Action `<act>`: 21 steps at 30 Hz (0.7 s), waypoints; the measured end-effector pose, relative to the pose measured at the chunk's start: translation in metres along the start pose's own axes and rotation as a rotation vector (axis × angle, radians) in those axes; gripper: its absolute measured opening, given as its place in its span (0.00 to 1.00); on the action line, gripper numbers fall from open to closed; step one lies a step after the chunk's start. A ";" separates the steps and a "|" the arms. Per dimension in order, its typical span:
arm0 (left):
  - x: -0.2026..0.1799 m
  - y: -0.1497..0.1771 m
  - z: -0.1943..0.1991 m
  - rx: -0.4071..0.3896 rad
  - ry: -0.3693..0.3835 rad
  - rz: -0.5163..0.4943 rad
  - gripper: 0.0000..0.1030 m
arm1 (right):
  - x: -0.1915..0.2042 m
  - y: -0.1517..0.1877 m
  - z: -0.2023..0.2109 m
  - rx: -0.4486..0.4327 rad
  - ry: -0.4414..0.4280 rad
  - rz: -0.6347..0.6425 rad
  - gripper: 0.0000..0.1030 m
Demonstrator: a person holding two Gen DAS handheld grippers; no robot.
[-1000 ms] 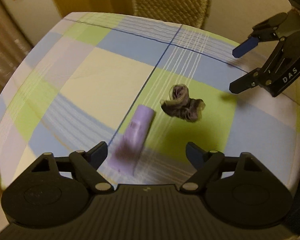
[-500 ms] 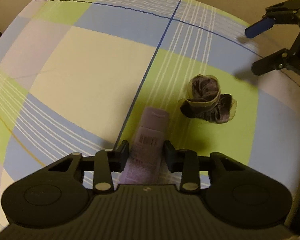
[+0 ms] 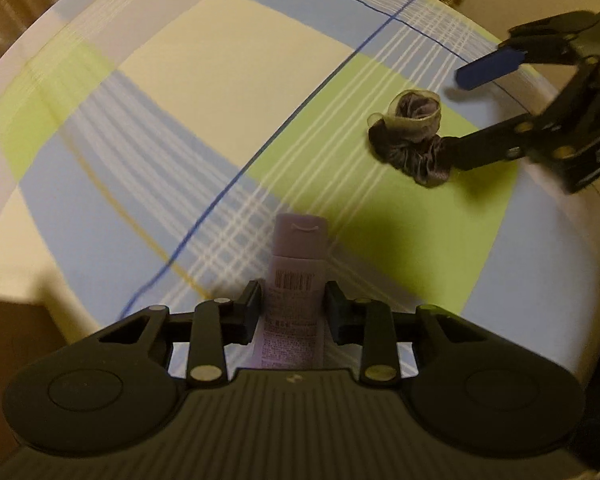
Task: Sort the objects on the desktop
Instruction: 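Grasp the purple tube with the left tool while the right tool grasps the scrunchie, then carry the purple tube and scrunchie over the box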
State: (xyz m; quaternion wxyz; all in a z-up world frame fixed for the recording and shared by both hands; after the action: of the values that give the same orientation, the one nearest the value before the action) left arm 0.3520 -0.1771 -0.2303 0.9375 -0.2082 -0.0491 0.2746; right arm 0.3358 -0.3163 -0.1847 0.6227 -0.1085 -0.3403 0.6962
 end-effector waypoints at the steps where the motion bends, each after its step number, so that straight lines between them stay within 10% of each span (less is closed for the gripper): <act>1: 0.000 0.001 0.002 -0.007 -0.004 0.014 0.28 | 0.003 -0.001 -0.006 0.002 -0.005 0.010 0.85; 6: 0.002 0.002 0.015 -0.046 -0.026 0.075 0.28 | 0.013 -0.002 -0.026 -0.002 -0.005 0.081 0.85; 8: 0.001 0.002 0.020 -0.059 -0.032 0.090 0.28 | 0.013 0.000 -0.035 0.010 -0.001 0.099 0.44; 10: 0.002 0.003 0.024 -0.073 -0.037 0.102 0.28 | 0.012 0.000 -0.037 0.007 0.006 0.105 0.40; 11: 0.001 0.003 0.026 -0.080 -0.039 0.107 0.28 | 0.011 -0.001 -0.037 0.006 0.009 0.108 0.21; 21: -0.007 -0.006 0.059 -0.178 -0.055 0.129 0.28 | 0.016 -0.012 0.001 -0.024 -0.001 0.102 0.18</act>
State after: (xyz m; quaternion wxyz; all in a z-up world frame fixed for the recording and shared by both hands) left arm 0.3366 -0.1639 -0.1739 0.8940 -0.2857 -0.0853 0.3346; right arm 0.3412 -0.3016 -0.1725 0.5848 -0.1329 -0.3429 0.7230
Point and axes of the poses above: each gripper's, at about its wrist camera, not at the fingertips, and z roughly against the way its jaws point, x to its left, y to its underside, the point moved 7 cm from there along -z, roughly the way its jaws point, and after that the axes turned 10 degrees about -x, right-handed, at the moved point
